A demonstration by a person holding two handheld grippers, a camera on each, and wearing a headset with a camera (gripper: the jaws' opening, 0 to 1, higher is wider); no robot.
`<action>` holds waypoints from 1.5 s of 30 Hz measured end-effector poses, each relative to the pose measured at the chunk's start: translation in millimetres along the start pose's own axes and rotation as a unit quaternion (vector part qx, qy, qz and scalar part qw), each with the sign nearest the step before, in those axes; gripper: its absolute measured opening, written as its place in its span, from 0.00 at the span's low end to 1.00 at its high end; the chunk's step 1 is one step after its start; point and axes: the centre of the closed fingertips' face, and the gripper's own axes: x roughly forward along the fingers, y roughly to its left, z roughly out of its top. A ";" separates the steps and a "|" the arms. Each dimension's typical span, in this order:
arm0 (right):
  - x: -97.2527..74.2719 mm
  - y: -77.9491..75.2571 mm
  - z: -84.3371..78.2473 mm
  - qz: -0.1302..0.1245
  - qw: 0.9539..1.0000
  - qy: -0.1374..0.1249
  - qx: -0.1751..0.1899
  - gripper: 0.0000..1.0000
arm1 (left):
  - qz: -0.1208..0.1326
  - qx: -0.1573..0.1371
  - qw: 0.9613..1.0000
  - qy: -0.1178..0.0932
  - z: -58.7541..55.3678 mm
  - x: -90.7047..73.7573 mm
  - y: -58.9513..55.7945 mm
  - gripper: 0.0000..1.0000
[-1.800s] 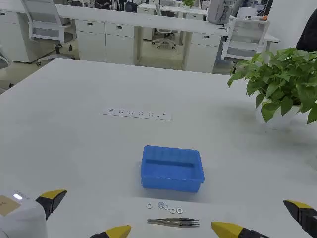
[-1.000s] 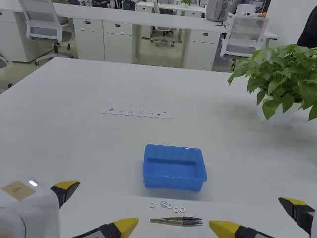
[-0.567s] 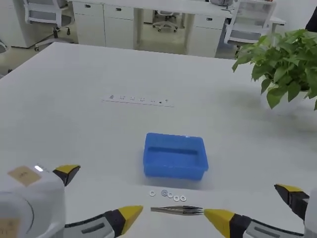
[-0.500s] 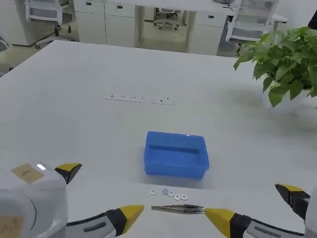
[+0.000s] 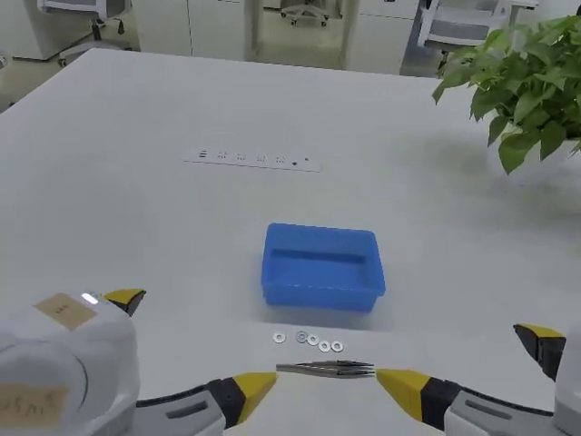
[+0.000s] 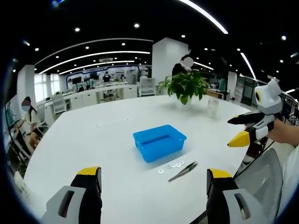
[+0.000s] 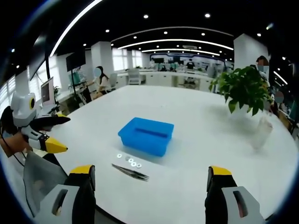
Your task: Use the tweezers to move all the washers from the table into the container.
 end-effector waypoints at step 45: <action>39.0 0.9 -44.8 0.044 0.995 0.090 -0.001 0.95 | -0.206 0.138 0.949 0.194 -81.2 112.9 -50.7 0.07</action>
